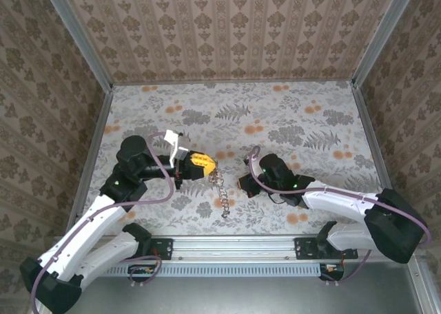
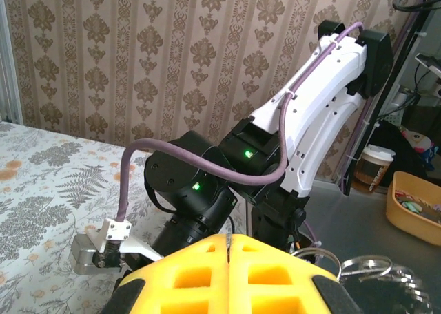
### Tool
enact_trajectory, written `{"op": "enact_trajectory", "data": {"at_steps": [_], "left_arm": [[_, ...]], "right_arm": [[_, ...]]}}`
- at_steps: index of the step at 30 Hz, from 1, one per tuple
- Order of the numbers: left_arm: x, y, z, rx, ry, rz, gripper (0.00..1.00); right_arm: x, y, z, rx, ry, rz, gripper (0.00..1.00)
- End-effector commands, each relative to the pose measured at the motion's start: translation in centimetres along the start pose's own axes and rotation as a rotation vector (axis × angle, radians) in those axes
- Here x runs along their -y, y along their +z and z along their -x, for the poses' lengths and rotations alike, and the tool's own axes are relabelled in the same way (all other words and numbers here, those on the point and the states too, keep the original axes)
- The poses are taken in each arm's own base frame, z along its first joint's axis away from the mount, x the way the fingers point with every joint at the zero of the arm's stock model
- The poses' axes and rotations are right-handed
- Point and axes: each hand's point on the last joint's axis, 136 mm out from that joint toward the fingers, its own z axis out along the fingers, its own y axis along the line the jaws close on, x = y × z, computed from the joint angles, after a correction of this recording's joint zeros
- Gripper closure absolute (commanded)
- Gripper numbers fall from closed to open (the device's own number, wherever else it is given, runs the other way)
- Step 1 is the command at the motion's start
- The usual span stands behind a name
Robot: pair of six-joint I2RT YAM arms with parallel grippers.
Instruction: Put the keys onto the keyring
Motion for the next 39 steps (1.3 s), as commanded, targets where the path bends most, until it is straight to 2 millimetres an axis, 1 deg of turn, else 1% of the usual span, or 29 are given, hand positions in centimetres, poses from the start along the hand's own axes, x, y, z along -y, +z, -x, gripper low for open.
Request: {"op": "enact_trajectory", "data": {"at_steps": [1,5,7,9,11,13,14,15,17,18,20,22,24,26,28,29,33,35,38,39], "left_arm": [[-0.1,-0.3,0.3,0.012,0.067,0.022,1.00],[-0.4,-0.3,-0.3,-0.003,0.059,0.031,1.00],[-0.3,-0.2,-0.4,-0.005,0.060,0.025,1.00],[-0.1,-0.2,-0.4,-0.006,0.057,0.012,1.00],[0.2,-0.1,-0.4,-0.002,0.054,-0.013,1.00],[0.5,0.0,-0.5,0.004,0.049,-0.039,1.00],[0.7,0.0,-0.5,0.006,0.046,-0.050,1.00],[0.8,0.1,-0.4,0.009,0.049,-0.061,1.00],[1.2,0.1,-0.3,0.014,0.048,-0.086,1.00],[1.3,0.2,-0.3,0.014,0.045,-0.099,1.00],[1.3,0.4,-0.3,0.012,0.040,-0.113,1.00],[1.4,0.5,-0.3,0.009,0.037,-0.119,1.00],[1.1,0.6,-0.6,-0.001,0.034,-0.102,1.00],[0.3,0.6,-1.1,-0.025,0.025,-0.058,1.00],[-1.5,0.7,-2.2,-0.067,-0.005,0.034,1.00],[-2.9,0.7,-3.0,-0.101,-0.026,0.106,1.00],[-6.3,0.4,-7.3,-0.267,-0.116,0.284,1.00],[-7.5,0.1,-9.7,-0.340,-0.151,0.363,1.00],[-8.5,-0.4,-13.4,-0.470,-0.190,0.456,1.00],[-8.7,-0.4,-14.4,-0.505,-0.206,0.473,1.00]], "right_arm": [[-0.8,0.2,0.4,0.009,0.050,0.049,0.91],[-1.6,-0.7,1.6,0.038,0.011,0.070,0.77],[-2.4,-1.8,2.5,0.060,-0.032,0.085,0.66],[-3.4,-3.3,3.8,0.096,-0.095,0.098,0.55],[-4.8,-5.1,5.4,0.158,-0.169,0.123,0.51],[-7.2,-7.7,7.3,0.266,-0.260,0.199,0.50],[-8.8,-9.2,8.2,0.338,-0.308,0.258,0.49],[-10.4,-10.8,8.9,0.409,-0.354,0.322,0.48],[-12.7,-13.4,9.9,0.543,-0.420,0.414,0.45],[-13.5,-14.3,10.2,0.587,-0.444,0.454,0.44],[-14.7,-15.0,10.5,0.618,-0.474,0.513,0.45],[-15.4,-15.0,10.7,0.621,-0.484,0.540,0.46],[-15.6,-14.8,10.6,0.615,-0.483,0.554,0.46],[-15.5,-14.6,10.5,0.607,-0.475,0.551,0.46],[-14.6,-13.9,10.2,0.585,-0.453,0.509,0.46],[-14.0,-13.4,10.0,0.567,-0.436,0.478,0.46],[-11.5,-11.7,8.2,0.498,-0.355,0.388,0.45],[-10.1,-11.2,7.2,0.475,-0.310,0.344,0.43],[-7.7,-10.5,5.7,0.435,-0.257,0.243,0.37],[-7.0,-10.4,5.3,0.424,-0.247,0.213,0.35]]}}
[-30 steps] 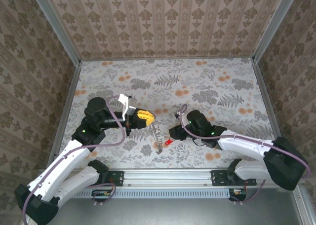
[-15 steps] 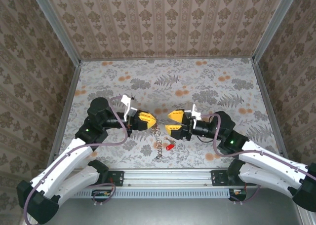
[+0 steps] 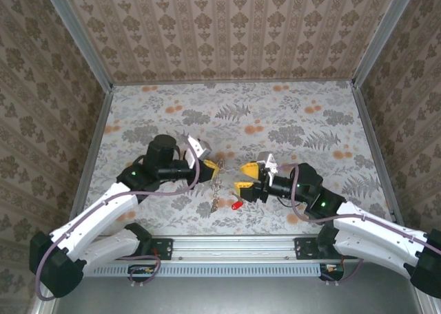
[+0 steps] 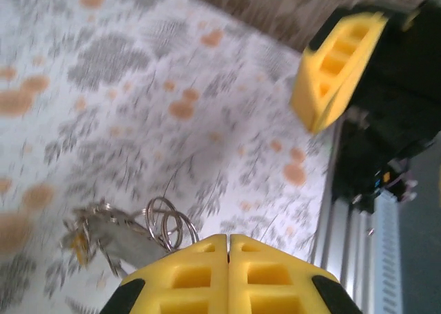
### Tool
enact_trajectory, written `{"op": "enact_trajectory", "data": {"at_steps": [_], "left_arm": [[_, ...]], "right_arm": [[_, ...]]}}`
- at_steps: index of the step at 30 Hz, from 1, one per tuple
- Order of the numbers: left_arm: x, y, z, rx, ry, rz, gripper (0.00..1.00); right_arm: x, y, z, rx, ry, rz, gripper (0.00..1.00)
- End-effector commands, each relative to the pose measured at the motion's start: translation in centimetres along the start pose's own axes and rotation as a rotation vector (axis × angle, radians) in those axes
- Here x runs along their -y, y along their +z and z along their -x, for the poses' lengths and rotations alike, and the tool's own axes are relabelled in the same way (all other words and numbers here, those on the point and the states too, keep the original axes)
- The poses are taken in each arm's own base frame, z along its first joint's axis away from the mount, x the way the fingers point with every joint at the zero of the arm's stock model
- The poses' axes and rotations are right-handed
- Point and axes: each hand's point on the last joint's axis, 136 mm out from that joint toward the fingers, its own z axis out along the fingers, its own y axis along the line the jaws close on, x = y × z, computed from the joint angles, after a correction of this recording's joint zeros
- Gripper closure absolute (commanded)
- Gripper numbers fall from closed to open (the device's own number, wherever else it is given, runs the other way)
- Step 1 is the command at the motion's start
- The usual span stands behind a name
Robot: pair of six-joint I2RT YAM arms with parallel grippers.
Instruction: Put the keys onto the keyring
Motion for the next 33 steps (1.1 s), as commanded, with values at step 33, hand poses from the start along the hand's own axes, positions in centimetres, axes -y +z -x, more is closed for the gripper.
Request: {"op": "enact_trajectory", "data": {"at_steps": [33], "left_arm": [[-10.3,12.9,-7.7,-0.415,-0.216,0.107,1.00]], "right_arm": [[15.5,-2.0,-10.4,-0.301,0.317,-0.526,0.23]]}}
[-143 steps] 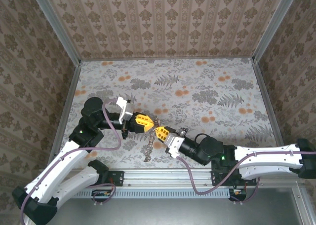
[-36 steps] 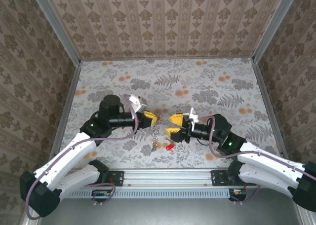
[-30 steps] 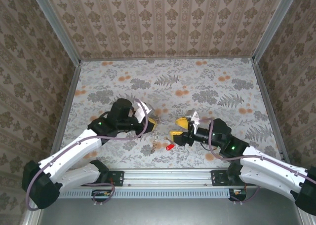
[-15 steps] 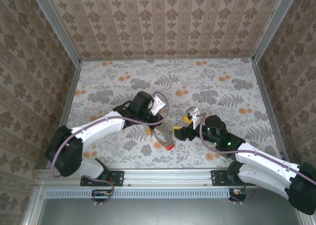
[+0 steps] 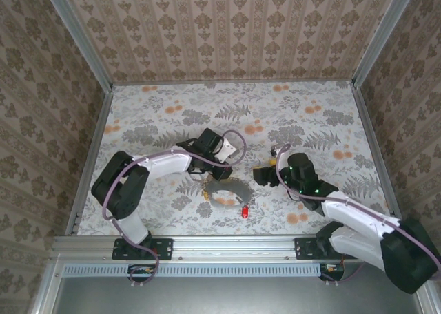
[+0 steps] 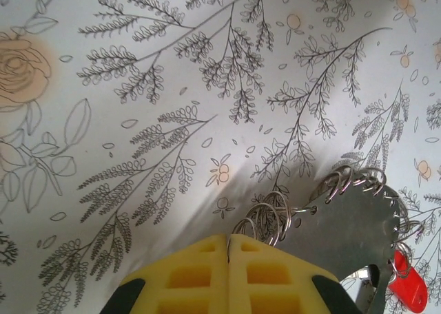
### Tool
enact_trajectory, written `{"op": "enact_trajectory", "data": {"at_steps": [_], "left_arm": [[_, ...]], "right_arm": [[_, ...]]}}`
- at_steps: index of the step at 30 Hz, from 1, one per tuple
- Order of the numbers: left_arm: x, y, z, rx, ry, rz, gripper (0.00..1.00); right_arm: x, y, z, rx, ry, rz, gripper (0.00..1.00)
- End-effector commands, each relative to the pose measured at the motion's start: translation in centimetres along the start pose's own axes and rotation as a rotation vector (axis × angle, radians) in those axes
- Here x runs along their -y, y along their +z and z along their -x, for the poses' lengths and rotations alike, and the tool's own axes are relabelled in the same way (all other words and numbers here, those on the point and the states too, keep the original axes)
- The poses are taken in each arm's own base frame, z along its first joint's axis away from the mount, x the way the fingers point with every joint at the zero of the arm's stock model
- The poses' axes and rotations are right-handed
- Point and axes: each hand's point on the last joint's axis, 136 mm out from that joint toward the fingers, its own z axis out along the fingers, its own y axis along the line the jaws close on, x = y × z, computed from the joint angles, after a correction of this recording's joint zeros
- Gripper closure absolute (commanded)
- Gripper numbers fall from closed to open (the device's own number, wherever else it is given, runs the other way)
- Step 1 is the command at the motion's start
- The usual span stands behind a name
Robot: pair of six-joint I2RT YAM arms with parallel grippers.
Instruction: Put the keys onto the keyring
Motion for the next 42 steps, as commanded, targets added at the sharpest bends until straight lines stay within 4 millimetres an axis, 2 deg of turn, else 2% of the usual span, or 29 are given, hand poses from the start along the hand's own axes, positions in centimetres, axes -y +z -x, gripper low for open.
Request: {"op": "enact_trajectory", "data": {"at_steps": [1,7,13,16,20,24,26,29,33,36,42], "left_arm": [[-0.1,-0.3,1.5,0.028,0.001,-0.041,1.00],[-0.6,-0.8,2.0,0.027,0.004,-0.036,0.79],[-1.5,-2.1,1.5,-0.004,0.033,0.050,0.68],[-1.2,-2.3,1.5,-0.014,0.050,0.057,0.67],[-0.6,-1.7,1.1,-0.043,0.043,0.033,0.69],[-0.6,-2.1,1.8,0.018,-0.017,-0.019,0.69],[-0.6,-2.4,2.2,0.047,-0.030,-0.048,0.68],[0.5,-2.6,2.5,0.062,-0.013,-0.108,0.68],[1.6,-2.0,2.2,0.047,-0.014,-0.161,0.68],[2.0,-1.6,2.7,0.078,-0.049,-0.189,0.68],[2.4,0.1,2.5,0.021,-0.041,-0.159,0.66]], "right_arm": [[-0.1,1.2,-0.4,-0.079,0.053,0.017,0.23],[0.0,3.4,-1.7,-0.181,0.101,0.050,0.26],[0.3,3.9,-1.9,-0.196,0.115,0.044,0.26],[0.5,4.1,-2.2,-0.210,0.124,0.041,0.26],[0.6,4.3,-2.6,-0.229,0.130,0.042,0.27],[-0.1,4.8,-2.1,-0.244,0.111,0.075,0.29],[-0.1,5.5,-2.5,-0.282,0.111,0.084,0.31],[-0.1,6.2,-2.5,-0.309,0.115,0.087,0.33],[0.1,6.5,-2.8,-0.323,0.152,0.090,0.34],[0.5,6.4,-3.2,-0.324,0.196,0.093,0.34],[1.2,5.9,-3.8,-0.323,0.244,0.081,0.34]]}}
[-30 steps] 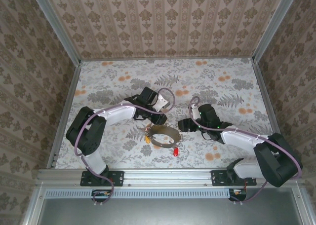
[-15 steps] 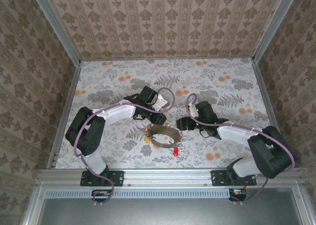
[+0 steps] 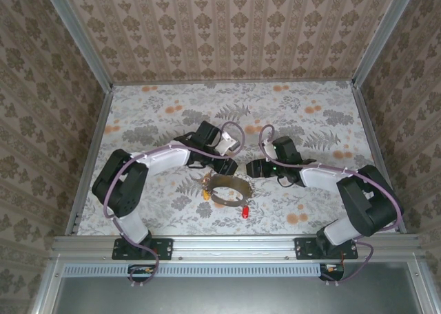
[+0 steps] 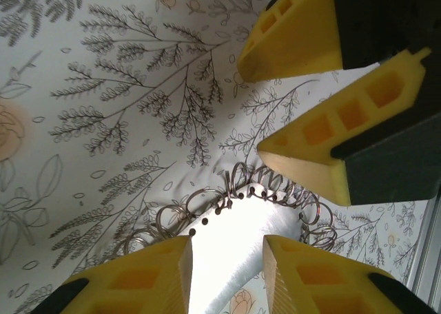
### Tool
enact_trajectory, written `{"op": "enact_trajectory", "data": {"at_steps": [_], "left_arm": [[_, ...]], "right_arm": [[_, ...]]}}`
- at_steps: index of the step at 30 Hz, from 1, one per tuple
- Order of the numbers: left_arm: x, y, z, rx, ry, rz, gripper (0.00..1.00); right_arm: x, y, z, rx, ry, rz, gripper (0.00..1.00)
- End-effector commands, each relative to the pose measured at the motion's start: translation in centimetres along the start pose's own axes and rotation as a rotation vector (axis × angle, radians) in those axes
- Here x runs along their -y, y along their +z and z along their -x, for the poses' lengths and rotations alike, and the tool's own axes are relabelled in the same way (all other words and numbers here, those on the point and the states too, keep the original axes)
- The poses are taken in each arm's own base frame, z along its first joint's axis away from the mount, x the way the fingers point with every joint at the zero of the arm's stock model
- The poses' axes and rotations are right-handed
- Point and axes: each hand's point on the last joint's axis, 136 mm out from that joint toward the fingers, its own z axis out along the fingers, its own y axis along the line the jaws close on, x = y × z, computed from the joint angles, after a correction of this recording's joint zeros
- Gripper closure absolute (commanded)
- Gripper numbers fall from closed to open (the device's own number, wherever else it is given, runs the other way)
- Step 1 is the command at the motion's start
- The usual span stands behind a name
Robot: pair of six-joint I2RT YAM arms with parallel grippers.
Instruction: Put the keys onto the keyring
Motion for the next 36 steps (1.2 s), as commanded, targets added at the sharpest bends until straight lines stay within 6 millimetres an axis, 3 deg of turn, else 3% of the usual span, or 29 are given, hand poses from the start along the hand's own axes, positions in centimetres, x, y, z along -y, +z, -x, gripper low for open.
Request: {"op": "enact_trajectory", "data": {"at_steps": [1,15,18,36], "left_arm": [[0.4,1.1,0.1,-0.029,-0.011,-0.003,0.67],[0.8,4.4,-0.4,-0.122,-0.014,0.026,0.67],[0.7,4.5,-0.6,-0.134,-0.018,0.032,0.68],[0.6,5.6,-1.5,-0.199,-0.014,0.064,0.73]], "right_arm": [[0.0,-0.3,-0.7,-0.012,0.037,0.018,0.34],[3.2,-2.1,-2.1,0.046,0.157,-0.039,0.34],[3.1,-3.0,-1.2,0.096,0.154,-0.039,0.33],[3.9,-3.7,-0.9,0.140,0.174,-0.050,0.33]]}}
